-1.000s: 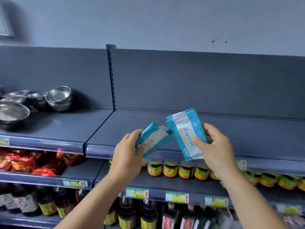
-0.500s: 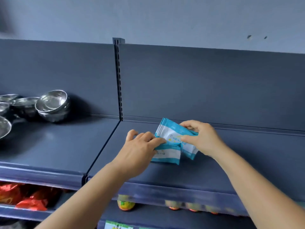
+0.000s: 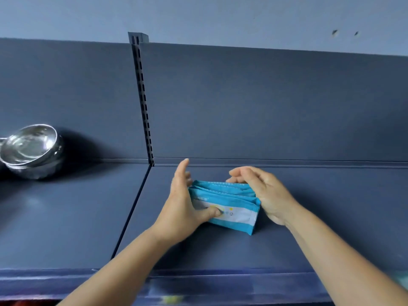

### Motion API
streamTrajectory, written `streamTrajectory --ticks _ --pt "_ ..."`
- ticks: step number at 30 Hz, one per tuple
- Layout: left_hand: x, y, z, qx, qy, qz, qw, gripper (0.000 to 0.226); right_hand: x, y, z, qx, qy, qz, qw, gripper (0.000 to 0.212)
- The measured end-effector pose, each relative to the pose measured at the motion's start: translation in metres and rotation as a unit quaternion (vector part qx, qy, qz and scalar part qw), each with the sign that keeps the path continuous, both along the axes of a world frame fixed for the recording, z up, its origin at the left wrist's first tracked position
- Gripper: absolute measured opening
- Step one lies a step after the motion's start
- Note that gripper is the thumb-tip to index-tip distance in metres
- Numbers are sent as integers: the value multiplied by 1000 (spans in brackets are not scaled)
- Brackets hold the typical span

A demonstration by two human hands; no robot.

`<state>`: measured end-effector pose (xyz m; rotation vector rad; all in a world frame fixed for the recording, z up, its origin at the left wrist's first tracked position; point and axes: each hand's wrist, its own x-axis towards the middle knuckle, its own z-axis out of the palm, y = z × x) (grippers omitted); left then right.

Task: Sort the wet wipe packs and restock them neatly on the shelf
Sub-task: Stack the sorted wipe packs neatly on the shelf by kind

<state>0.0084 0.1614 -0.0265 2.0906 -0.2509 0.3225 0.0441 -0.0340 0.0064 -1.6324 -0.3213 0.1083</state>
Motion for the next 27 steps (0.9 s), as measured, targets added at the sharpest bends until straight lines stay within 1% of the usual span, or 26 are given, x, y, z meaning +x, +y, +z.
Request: streamTrajectory --ticks 1,2,4,5,6,7,8,9,10,11,14,15,18,21,24,27 --pt "1 1 0 -14 40 -15 999 108 -1 1 0 7 15 -1 1000 28" --pt "3 2 0 -5 59 -23 998 100 -2 1 0 9 29 -2 1000 32" --pt "5 3 -1 11 59 -17 998 78 -1 -5 -2 -5 41 10 999 37" --pt "6 2 -1 3 59 -13 998 67 -2 -10 -3 -12 46 32 998 42" --pt "7 1 -1 -8 62 -12 998 58 -2 -16 -4 -20 59 59 996 58" --pt "6 0 0 -15 66 -10 998 53 -2 -23 -5 -37 73 93 992 78" --pt "6 -1 0 -15 71 -7 997 51 -4 -27 -7 -60 88 125 986 93" --pt "6 -2 0 -15 77 -8 997 50 -5 -30 -8 -99 89 147 980 97" --pt "6 -2 1 -16 83 -13 996 51 -7 -31 -9 -143 79 148 975 92" --pt "6 -3 1 -13 86 -19 996 53 -7 -31 -10 -181 62 128 973 85" --pt "11 -8 2 1 92 -19 996 55 -2 -27 -10 -226 19 45 973 60" --pt "15 -10 3 3 92 -12 996 54 3 -27 -10 -236 10 24 971 55" --pt "37 -21 5 5 83 20 996 51 23 -28 -9 -255 -18 -29 966 50" --pt "64 -37 5 -15 78 45 996 49 49 -30 -8 -274 -32 -83 958 46" --pt "91 -51 4 -38 70 66 995 51 75 -31 -9 -274 -42 -132 952 44" --pt "116 -58 5 -37 65 83 994 54 97 -28 -13 -259 -44 -163 951 39"
